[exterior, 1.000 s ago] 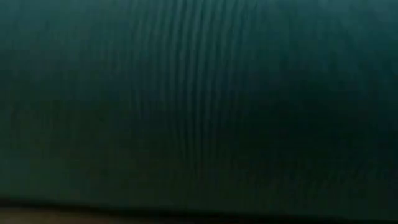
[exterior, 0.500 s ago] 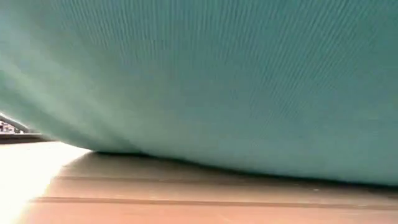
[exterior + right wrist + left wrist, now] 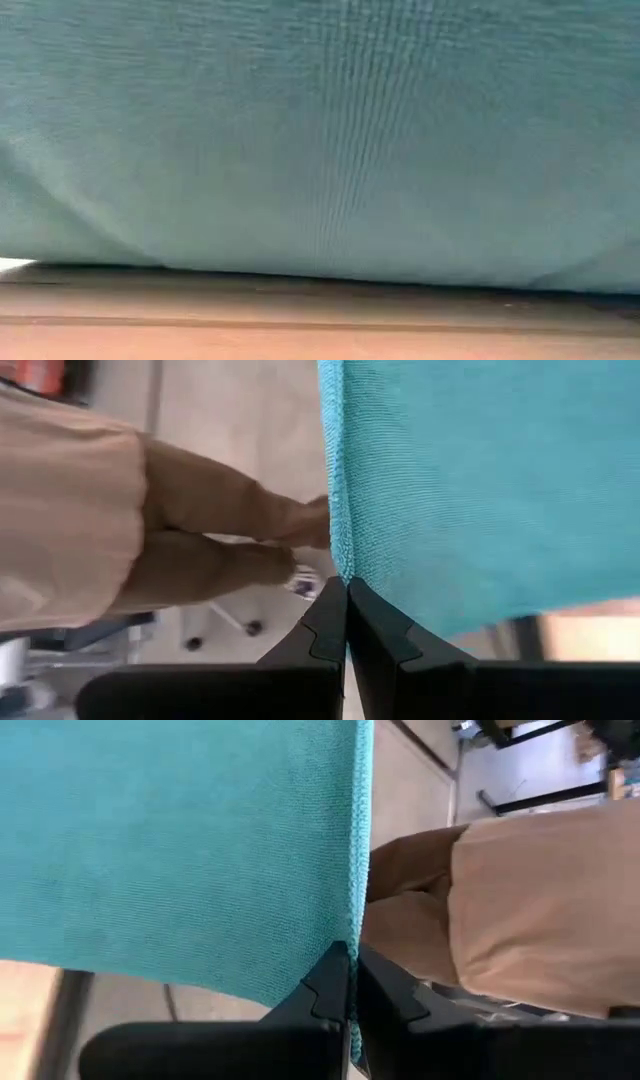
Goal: Roll towel
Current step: Fold the towel
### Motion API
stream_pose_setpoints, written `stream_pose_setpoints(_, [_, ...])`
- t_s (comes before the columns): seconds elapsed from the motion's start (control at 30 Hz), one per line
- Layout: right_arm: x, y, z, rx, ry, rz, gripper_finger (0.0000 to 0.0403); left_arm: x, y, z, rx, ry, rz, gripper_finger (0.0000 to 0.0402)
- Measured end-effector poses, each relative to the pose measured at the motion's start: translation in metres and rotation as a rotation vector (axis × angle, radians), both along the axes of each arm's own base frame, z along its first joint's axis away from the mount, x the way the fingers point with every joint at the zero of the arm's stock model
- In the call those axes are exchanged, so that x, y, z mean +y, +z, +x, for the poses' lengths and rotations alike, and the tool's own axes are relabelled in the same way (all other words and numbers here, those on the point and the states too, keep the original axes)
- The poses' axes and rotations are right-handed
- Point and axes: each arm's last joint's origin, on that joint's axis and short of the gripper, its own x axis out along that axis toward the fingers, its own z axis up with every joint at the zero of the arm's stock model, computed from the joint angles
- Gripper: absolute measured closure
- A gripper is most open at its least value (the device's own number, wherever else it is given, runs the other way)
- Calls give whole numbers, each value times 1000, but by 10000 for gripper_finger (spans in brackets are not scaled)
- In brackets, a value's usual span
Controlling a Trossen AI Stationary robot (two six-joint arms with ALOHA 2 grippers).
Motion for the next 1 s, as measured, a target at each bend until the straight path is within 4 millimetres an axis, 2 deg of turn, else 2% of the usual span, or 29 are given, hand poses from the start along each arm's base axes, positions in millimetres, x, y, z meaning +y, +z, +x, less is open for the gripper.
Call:
stream_pose_setpoints(0.13, [-28,14,10,80,-40,-176,403,34,10,9,88,9,231,401])
stream_pose_setpoints(0.3, [-85,35,16,155,-162,-355,403,88,19,15,163,12,421,401])
stream_pose_setpoints(0.47, [-142,48,25,172,-224,-478,403,149,29,18,112,17,527,401])
stream_pose_setpoints(0.67, [-210,37,38,223,-306,-549,403,238,5,4,176,62,631,401])
stream_pose_setpoints(0.77, [-244,25,42,233,-358,-563,403,276,-6,-3,158,90,657,401])
stream_pose_setpoints(0.87, [-277,10,44,250,-422,-565,403,307,-18,-8,128,103,691,401])
stream_pose_setpoints(1.0, [-315,-7,45,269,-469,-548,403,337,-40,-11,129,89,744,401])
